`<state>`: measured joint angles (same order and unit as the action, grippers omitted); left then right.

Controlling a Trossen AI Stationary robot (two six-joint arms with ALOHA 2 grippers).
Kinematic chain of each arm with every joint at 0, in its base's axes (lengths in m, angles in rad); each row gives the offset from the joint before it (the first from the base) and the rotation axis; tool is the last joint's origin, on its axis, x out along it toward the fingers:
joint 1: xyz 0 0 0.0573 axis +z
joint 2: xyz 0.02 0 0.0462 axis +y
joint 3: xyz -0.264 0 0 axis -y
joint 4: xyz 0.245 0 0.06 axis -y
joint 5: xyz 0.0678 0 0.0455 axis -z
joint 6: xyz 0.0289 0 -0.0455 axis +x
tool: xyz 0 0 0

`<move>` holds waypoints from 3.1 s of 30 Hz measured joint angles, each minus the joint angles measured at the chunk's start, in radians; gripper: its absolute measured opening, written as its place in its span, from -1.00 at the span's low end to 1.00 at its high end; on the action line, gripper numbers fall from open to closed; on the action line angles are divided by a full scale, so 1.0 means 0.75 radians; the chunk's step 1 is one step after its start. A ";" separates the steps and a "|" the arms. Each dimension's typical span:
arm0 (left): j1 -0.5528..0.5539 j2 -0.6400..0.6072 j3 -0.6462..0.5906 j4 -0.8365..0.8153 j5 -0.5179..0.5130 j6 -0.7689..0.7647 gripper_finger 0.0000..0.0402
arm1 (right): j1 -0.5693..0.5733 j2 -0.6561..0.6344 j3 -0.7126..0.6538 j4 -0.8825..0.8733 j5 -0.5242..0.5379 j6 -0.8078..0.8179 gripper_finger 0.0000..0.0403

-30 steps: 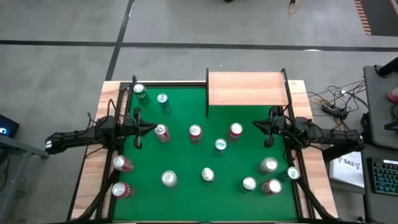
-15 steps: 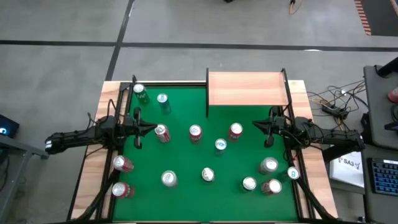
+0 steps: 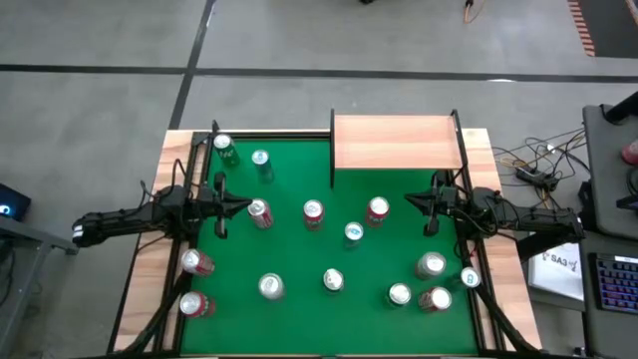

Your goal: Place canned beverage on shelf

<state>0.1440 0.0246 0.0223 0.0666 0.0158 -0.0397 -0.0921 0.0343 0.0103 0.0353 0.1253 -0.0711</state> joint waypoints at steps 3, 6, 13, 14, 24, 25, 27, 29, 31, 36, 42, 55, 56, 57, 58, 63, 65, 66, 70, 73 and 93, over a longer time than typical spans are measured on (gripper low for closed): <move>0.000 0.000 0.000 0.000 0.000 0.000 -1.00 | 0.001 0.000 0.000 0.000 0.000 0.000 -0.95; 0.000 0.000 0.000 0.001 0.000 0.000 -1.00 | 0.000 0.000 0.000 0.000 0.000 0.000 -0.95; -0.001 0.001 0.000 0.054 0.000 -0.035 -1.00 | 0.000 0.000 0.000 0.000 0.000 0.005 -0.95; -0.003 0.001 0.000 0.109 0.000 -0.141 -1.00 | 0.000 0.000 0.000 0.000 0.000 0.037 -0.95; 0.000 -0.001 0.001 0.457 -0.059 -0.344 -1.00 | 0.000 0.000 0.000 0.065 0.004 0.546 -0.95; 0.000 -0.001 0.001 0.472 -0.059 -0.349 -1.00 | 0.000 0.000 0.000 0.073 0.004 0.546 -0.95; 0.000 -0.001 0.001 0.485 -0.059 -0.378 -1.00 | 0.000 0.000 0.000 0.076 0.004 0.549 -0.95; 0.000 -0.001 0.001 0.483 -0.059 -0.418 -1.00 | 0.000 0.000 0.000 0.080 0.003 0.549 -0.95; 0.000 0.002 0.001 0.483 -0.059 -0.417 -1.00 | 0.001 0.000 0.000 0.082 0.003 0.550 -0.95; 0.000 0.026 0.001 0.481 -0.073 -0.367 -1.00 | 0.000 0.002 0.000 0.214 0.039 0.549 -0.95; 0.000 0.092 0.001 0.479 -0.076 -0.285 -1.00 | 0.000 0.063 0.000 0.563 0.039 0.453 -0.95; 0.000 0.243 0.001 0.493 -0.078 -0.351 -1.00 | 0.000 0.592 0.289 0.592 0.046 0.279 -0.95; 0.000 0.249 0.001 0.493 -0.078 -0.369 -1.00 | 0.000 0.640 0.327 0.582 0.046 0.266 -0.95; 0.000 0.254 0.001 0.493 -0.078 -0.386 -1.00 | 0.000 0.688 0.364 0.569 0.046 0.250 -0.95; 0.000 0.257 0.001 0.495 -0.078 -0.391 -1.00 | 0.001 0.732 0.401 0.547 0.046 0.242 -0.95; 0.000 0.266 0.000 0.550 -0.078 -0.366 -1.00 | 0.000 0.931 0.626 0.309 0.046 0.233 -0.95; 0.000 0.265 0.000 0.559 -0.078 -0.346 -1.00 | 0.000 1.003 0.711 0.188 0.046 0.233 -0.95; 0.000 0.264 0.000 0.561 -0.078 -0.341 -1.00 | 0.000 1.043 0.753 0.116 0.043 0.234 -0.95; 0.000 0.266 0.000 0.563 -0.078 -0.311 -1.00 | 0.001 1.168 0.941 -0.054 0.045 0.243 -0.95; 0.000 0.274 0.000 0.568 -0.074 -0.308 -1.00 | 0.001 1.272 1.059 -0.178 0.046 0.237 -0.95; -0.001 0.643 -0.001 1.194 0.010 -0.343 -1.00 | 0.004 1.830 1.720 -0.586 0.043 0.020 -0.95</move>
<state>0.1432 0.5065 0.0219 0.9623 0.0230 -0.2970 -0.0895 1.4070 1.3004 -0.4039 0.1577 -0.0559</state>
